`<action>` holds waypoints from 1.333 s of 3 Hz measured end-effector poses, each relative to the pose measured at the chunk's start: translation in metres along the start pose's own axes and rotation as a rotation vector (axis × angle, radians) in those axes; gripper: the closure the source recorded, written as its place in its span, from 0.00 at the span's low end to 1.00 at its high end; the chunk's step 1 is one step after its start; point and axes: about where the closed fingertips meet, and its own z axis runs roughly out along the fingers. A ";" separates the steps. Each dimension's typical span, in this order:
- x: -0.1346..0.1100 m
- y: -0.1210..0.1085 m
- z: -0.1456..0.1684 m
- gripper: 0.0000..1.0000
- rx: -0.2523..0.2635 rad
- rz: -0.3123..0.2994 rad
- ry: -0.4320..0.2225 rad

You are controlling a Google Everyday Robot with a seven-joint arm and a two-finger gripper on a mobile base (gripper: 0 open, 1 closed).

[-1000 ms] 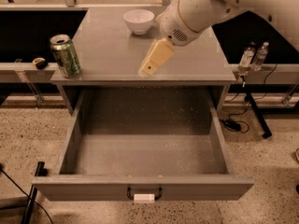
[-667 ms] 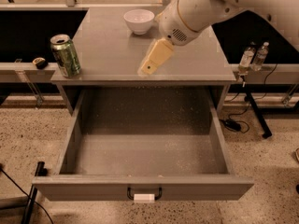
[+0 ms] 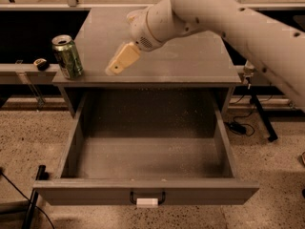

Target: Place green can into top drawer

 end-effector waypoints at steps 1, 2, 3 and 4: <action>-0.023 -0.005 0.049 0.00 -0.016 0.031 -0.129; -0.039 0.000 0.086 0.00 -0.055 0.095 -0.235; -0.063 0.018 0.116 0.00 -0.141 0.134 -0.317; -0.092 0.033 0.139 0.19 -0.223 0.142 -0.380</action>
Offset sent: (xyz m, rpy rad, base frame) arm 0.0458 0.1275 -0.0268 0.4031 0.1009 0.1058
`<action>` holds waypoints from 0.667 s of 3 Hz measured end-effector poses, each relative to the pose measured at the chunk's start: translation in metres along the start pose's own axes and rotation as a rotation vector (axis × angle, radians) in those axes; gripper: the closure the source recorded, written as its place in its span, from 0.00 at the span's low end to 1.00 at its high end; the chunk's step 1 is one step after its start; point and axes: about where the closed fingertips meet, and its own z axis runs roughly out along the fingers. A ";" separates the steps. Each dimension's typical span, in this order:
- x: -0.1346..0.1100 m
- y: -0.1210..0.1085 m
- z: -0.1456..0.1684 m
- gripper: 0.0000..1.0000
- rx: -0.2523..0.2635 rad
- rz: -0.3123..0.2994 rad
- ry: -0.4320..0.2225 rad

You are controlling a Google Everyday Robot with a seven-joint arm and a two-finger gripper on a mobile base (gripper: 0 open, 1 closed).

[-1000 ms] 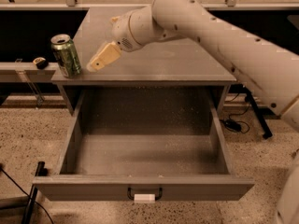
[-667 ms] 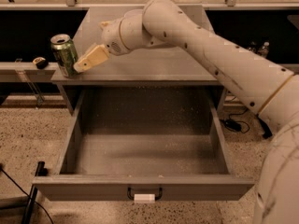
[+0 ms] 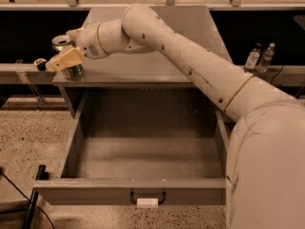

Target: Place green can into top drawer

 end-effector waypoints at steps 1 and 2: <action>-0.010 0.008 0.037 0.50 -0.059 0.025 -0.011; -0.013 0.006 0.052 0.73 -0.063 0.048 -0.013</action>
Offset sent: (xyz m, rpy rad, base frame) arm 0.0105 0.0640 -0.0025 0.0222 0.0852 0.0346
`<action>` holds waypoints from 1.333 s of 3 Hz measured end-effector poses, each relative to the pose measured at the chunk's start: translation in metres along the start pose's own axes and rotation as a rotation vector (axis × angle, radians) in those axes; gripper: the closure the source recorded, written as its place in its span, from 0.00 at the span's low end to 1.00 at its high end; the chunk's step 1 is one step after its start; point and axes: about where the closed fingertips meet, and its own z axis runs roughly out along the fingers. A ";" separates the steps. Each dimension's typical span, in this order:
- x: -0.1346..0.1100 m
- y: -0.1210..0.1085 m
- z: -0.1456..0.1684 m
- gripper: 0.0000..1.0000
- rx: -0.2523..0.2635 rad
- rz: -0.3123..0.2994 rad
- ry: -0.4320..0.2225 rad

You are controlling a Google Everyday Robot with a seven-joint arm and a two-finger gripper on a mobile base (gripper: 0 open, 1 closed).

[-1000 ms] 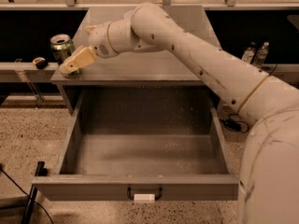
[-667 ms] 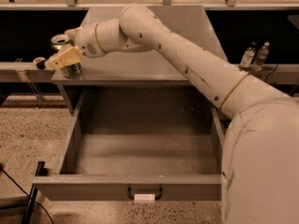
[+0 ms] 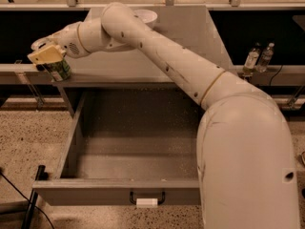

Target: Place green can into top drawer

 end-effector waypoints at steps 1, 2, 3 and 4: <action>-0.003 0.011 -0.017 0.96 0.002 0.000 -0.055; 0.008 0.043 -0.074 1.00 0.003 -0.022 -0.073; 0.093 0.090 -0.174 1.00 0.062 0.031 0.032; 0.146 0.095 -0.224 1.00 0.108 0.076 0.084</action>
Offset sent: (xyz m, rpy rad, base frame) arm -0.0799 -0.2176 -0.0127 0.0457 -0.0387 -0.0845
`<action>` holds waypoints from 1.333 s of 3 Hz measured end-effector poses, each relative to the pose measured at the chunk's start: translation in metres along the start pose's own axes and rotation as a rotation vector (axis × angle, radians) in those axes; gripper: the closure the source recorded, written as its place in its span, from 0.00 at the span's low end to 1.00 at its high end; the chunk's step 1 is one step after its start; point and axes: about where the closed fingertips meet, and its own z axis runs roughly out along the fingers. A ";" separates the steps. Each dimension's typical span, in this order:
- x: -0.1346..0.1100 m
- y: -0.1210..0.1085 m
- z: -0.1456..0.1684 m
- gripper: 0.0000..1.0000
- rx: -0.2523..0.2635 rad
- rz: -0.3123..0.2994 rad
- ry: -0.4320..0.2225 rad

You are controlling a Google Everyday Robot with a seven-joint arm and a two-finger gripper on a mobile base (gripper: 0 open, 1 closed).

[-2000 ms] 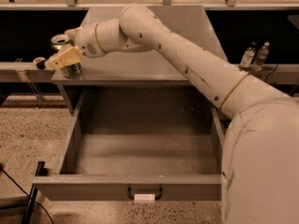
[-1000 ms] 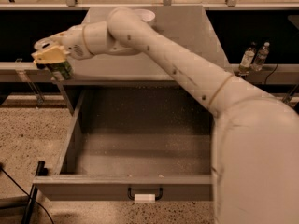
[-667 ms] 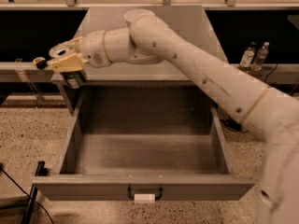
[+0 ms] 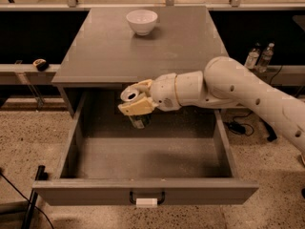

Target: Place green can into top drawer

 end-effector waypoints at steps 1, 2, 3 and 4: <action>0.029 -0.008 -0.013 1.00 -0.008 0.001 -0.018; 0.023 -0.015 -0.004 1.00 -0.017 -0.058 -0.055; 0.023 -0.016 -0.004 1.00 -0.017 -0.062 -0.056; 0.056 -0.013 0.009 1.00 -0.046 -0.029 -0.082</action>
Offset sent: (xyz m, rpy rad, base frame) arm 0.0272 -0.0043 -0.0154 0.0712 -0.1367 0.0721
